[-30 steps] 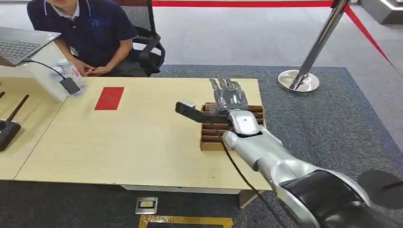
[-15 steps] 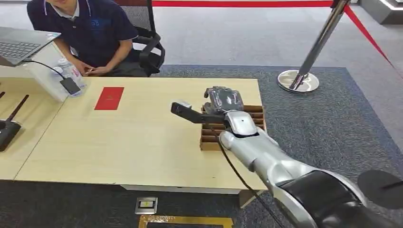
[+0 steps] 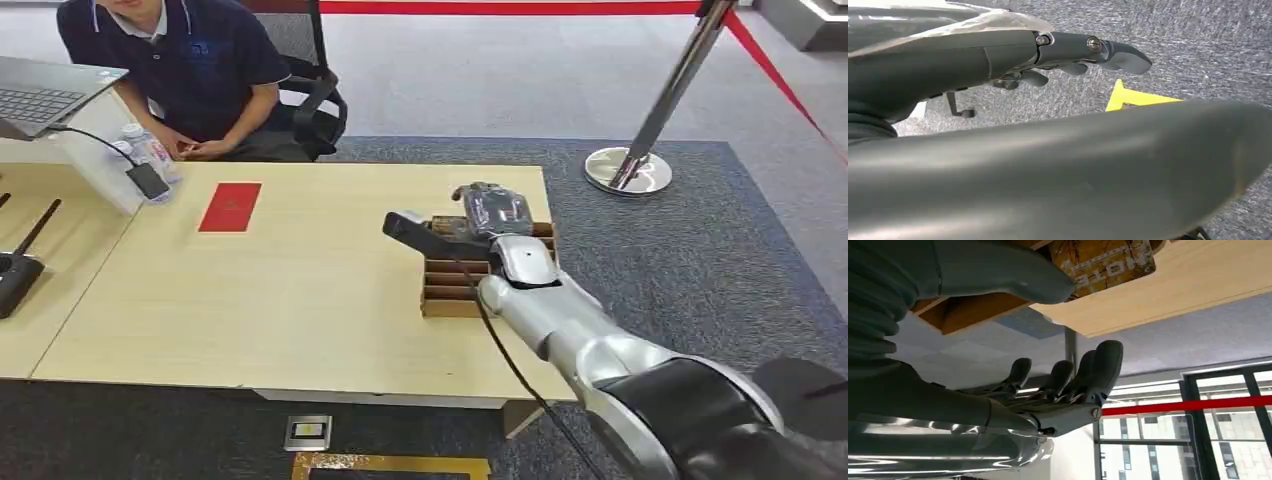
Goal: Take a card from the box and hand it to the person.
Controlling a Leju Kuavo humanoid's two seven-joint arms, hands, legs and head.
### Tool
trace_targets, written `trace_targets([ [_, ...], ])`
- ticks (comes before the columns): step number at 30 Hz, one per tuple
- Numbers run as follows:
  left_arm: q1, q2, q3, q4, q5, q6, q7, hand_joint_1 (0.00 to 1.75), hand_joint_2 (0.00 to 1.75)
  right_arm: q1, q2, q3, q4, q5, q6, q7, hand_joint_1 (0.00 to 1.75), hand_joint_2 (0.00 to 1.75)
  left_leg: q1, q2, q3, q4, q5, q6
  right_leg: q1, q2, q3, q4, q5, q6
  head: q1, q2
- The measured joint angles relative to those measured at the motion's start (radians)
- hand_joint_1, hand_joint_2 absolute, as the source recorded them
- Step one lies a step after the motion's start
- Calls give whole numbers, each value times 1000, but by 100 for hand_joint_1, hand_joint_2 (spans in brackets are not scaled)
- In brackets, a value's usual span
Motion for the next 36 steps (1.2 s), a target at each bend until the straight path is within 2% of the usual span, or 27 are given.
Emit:
trace_targets([
  [1, 0, 0, 0, 0, 0, 0, 0, 0, 0, 0, 0, -1, 0, 0, 2, 0, 68, 175, 0, 0, 0, 0, 0, 0, 0, 0, 0, 0, 0, 0, 0, 0],
  [24, 0, 4, -22, 6, -18, -13, -8, 0, 0, -20, 26, -14, 26, 6, 85, -10, 75, 175, 0, 0, 0, 0, 0, 0, 0, 0, 0, 0, 0, 0, 0, 0],
  [36, -1, 5, -23, 7, -18, -7, 7, 0, 0, -31, 31, -14, 44, 10, 114, 29, 77, 175, 0, 0, 0, 0, 0, 0, 0, 0, 0, 0, 0, 0, 0, 0],
])
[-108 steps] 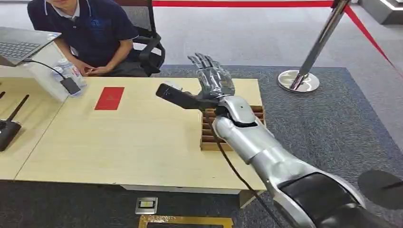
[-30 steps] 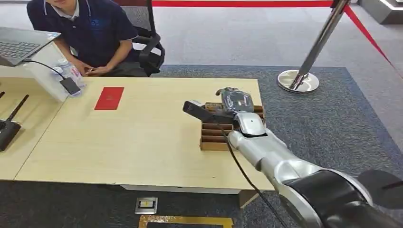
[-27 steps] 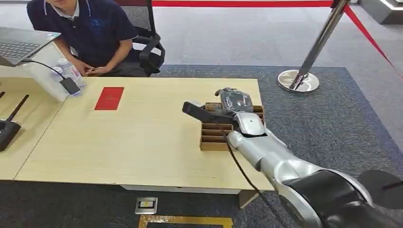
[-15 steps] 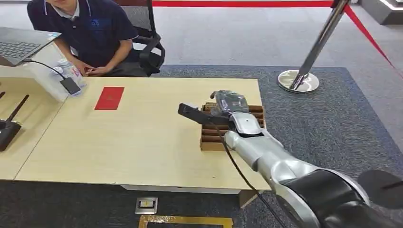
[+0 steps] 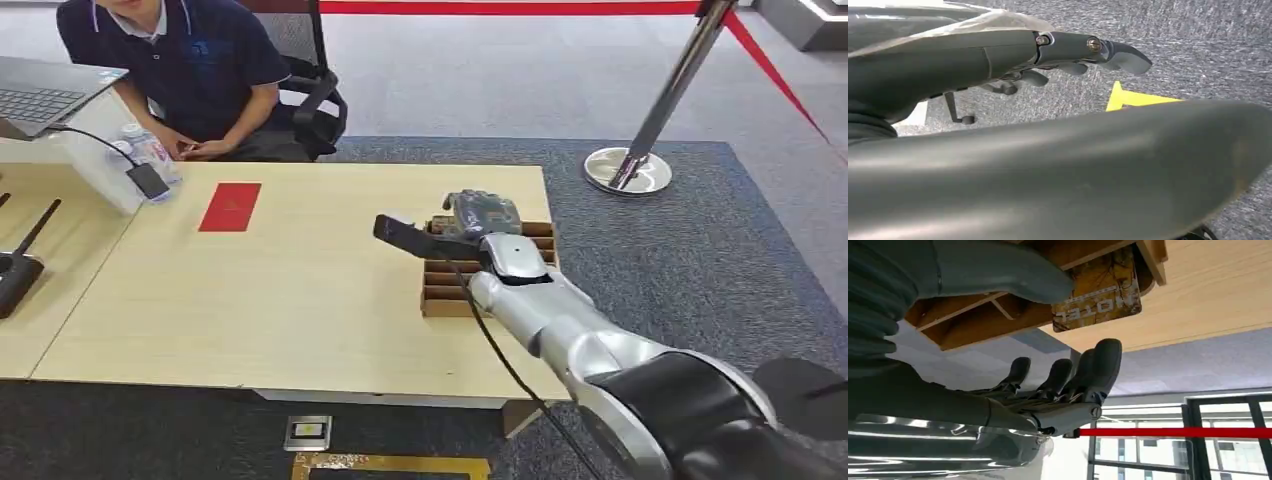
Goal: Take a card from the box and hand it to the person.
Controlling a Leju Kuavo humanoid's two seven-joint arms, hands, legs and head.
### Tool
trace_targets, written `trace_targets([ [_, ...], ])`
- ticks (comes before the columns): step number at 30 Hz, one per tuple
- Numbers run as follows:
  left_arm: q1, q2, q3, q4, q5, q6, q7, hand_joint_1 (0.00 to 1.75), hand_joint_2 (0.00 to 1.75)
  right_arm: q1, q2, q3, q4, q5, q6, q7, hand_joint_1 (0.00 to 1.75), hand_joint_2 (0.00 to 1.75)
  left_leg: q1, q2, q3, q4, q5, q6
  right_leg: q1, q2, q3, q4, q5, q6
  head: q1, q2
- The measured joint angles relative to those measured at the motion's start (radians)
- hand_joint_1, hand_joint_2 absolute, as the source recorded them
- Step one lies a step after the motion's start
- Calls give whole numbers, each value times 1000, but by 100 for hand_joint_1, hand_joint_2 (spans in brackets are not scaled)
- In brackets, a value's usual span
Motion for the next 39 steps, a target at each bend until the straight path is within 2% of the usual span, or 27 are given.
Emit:
trace_targets([
  [2, 0, 0, 0, 0, 0, 0, 2, 0, 0, 0, 0, 0, 5, 2, 8, 6, 75, 175, 0, 0, 0, 0, 0, 0, 0, 0, 0, 0, 0, 0, 0, 0],
  [3, 0, 0, 0, 0, -1, 0, 2, 0, 0, 0, 0, 0, 6, 2, 10, 8, 68, 175, 0, 0, 0, 0, 0, 0, 0, 0, 0, 0, 0, 0, 0, 0],
  [5, 0, 0, 0, 0, -2, 0, 2, 0, 0, -1, 0, 0, 8, 2, 14, 13, 72, 175, 0, 0, 0, 0, 0, 0, 0, 0, 0, 0, 0, 0, 0, 0],
  [19, 0, 1, -2, 0, -13, -3, 6, 0, 0, -2, 0, 0, 14, 6, 39, 34, 65, 175, 0, 0, 0, 0, 0, 0, 0, 0, 0, 0, 0, 0, 0, 0],
  [24, 0, 1, -2, 0, -14, -6, 6, 0, 0, -4, 0, 0, 14, 10, 41, 37, 68, 175, 0, 0, 0, 0, 0, 0, 0, 0, 0, 0, 0, 0, 0, 0],
  [28, 0, 1, -2, 0, -14, -6, 6, 0, 0, -4, 0, 0, 14, 11, 45, 37, 63, 175, 0, 0, 0, 0, 0, 0, 0, 0, 0, 0, 0, 0, 0, 0],
  [39, 0, 1, -3, 0, -14, -6, 6, 0, 0, -8, 6, 0, 14, 18, 80, 45, 65, 175, 0, 0, 0, 0, 0, 0, 0, 0, 0, 0, 0, 0, 0, 0],
])
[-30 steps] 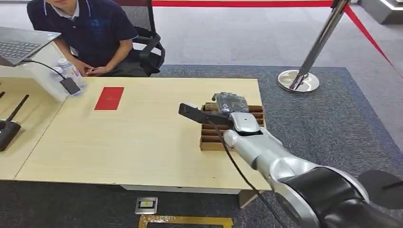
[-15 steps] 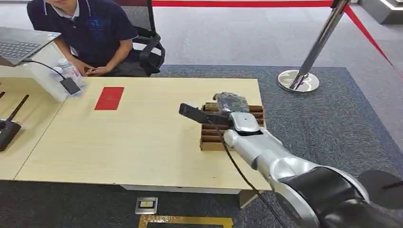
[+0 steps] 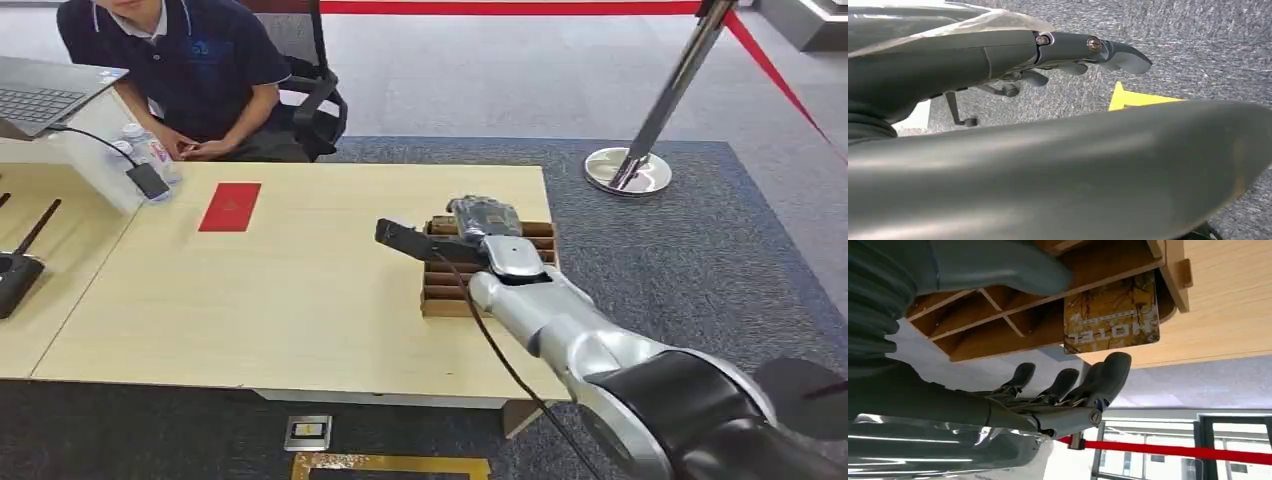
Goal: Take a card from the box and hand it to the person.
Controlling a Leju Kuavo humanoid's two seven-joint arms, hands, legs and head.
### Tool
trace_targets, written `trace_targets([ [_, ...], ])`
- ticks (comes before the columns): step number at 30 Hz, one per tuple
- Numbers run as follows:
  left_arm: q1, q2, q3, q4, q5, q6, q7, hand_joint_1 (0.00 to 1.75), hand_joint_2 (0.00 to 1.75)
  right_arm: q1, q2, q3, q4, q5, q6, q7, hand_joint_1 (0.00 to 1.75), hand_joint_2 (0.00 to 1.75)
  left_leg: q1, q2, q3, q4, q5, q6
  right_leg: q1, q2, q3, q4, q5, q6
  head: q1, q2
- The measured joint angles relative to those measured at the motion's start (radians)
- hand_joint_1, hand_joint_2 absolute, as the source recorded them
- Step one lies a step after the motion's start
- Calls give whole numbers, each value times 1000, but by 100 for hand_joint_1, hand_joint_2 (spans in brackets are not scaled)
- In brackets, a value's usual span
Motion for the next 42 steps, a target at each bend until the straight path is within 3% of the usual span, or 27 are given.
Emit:
trace_targets([
  [16, 0, 0, 0, 0, 5, 2, 12, 0, 0, -2, 19, 0, 0, 5, 21, 3, 66, 175, 0, 0, 0, 0, 0, 0, 0, 0, 0, 0, 0, 0, 0, 0],
  [26, 0, 0, 0, 0, 1, 3, 14, 0, 0, -4, 21, 0, 0, 12, 32, 21, 84, 175, 0, 0, 0, 0, 0, 0, 0, 0, 0, 0, 0, 0, 0, 0],
  [30, 0, 0, 0, 0, 0, 1, 15, 0, 0, -6, 19, 0, 0, 15, 35, 22, 98, 175, 0, 0, 0, 0, 0, 0, 0, 0, 0, 0, 0, 0, 0, 0],
  [32, 0, 0, 0, 0, 0, 2, 16, 0, 0, -9, 19, 0, 0, 20, 36, 22, 134, 175, 0, 0, 0, 0, 0, 0, 0, 0, 0, 0, 0, 0, 0, 0],
  [33, 0, 0, 0, 0, 0, 2, 16, 0, 0, -9, 19, 0, 0, 21, 37, 23, 143, 175, 0, 0, 0, 0, 0, 0, 0, 0, 0, 0, 0, 0, 0, 0],
  [34, 0, 0, 0, 0, 1, 2, 16, 0, 0, -11, 19, 0, 0, 23, 37, 23, 169, 175, 0, 0, 0, 0, 0, 0, 0, 0, 0, 0, 0, 0, 0, 0],
  [42, 0, 0, 0, 0, 5, 3, 16, 0, 0, -20, 21, 0, 0, 36, 30, 22, 175, 175, 0, 0, 0, 0, 0, 0, 0, 0, 0, 0, 0, 0, 0, 0],
])
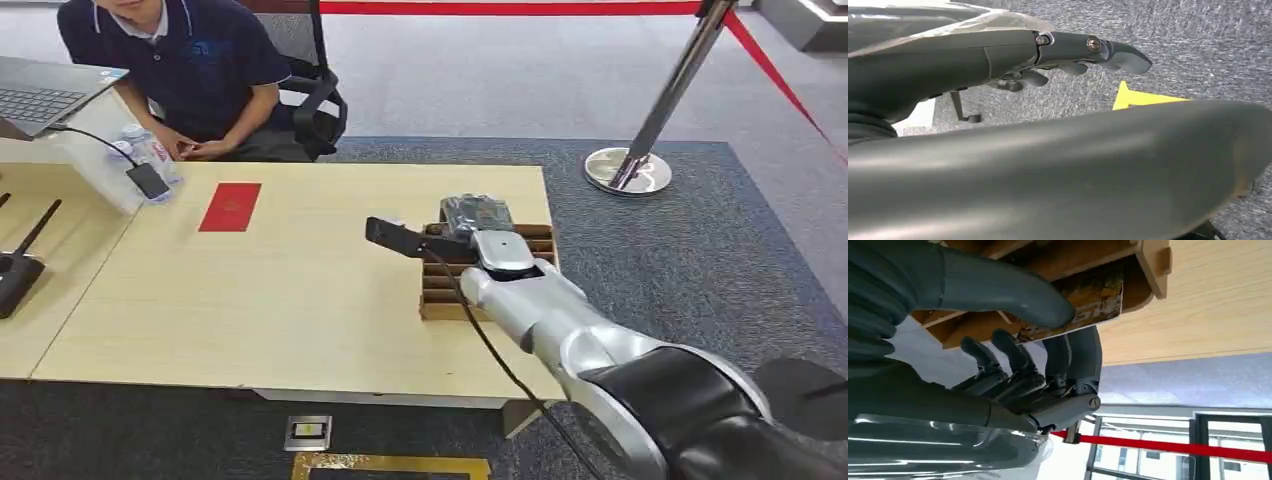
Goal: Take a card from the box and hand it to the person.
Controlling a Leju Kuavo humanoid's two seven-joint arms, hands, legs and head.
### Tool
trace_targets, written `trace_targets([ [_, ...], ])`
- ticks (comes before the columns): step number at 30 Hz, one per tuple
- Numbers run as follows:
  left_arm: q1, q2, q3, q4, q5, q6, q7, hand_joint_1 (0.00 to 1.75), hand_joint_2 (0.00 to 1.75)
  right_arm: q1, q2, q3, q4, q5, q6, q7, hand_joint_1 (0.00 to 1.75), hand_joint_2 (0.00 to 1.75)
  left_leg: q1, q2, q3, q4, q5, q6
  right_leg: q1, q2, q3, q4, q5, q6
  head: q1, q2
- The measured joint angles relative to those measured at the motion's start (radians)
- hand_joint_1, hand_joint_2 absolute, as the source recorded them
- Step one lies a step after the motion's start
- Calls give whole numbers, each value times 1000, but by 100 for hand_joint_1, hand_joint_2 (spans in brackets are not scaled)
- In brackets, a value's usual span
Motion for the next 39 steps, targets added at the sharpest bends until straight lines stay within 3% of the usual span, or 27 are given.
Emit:
trace_targets([
  [14, 0, 0, 0, 0, 2, 2, -2, 0, 0, -6, 1, -8, -1, 16, -41, -53, 175, 175, 0, 0, 0, 0, 0, 0, 0, 0, 0, 0, 0, 0, 0, 0],
  [22, -1, -3, 1, 0, 23, 8, -12, 0, 0, -2, 13, -23, -34, 14, -151, -177, 175, 175, 0, 0, 0, 0, 0, 0, 0, 0, 0, 0, 0, 0, 0, 0],
  [33, -1, -9, 3, 0, 37, 9, -32, 0, 0, 10, 25, -22, -148, 25, -144, -219, 175, 175, 0, 0, 0, 0, 0, 0, 0, 0, 0, 0, 0, 0, 0, 0],
  [39, -2, -10, 4, 0, 36, 8, -37, 0, 0, 50, 35, -16, -302, 37, -93, -233, 175, 175, 0, 0, 0, 0, 0, 0, 0, 0, 0, 0, 0, 0, 0, 0],
])
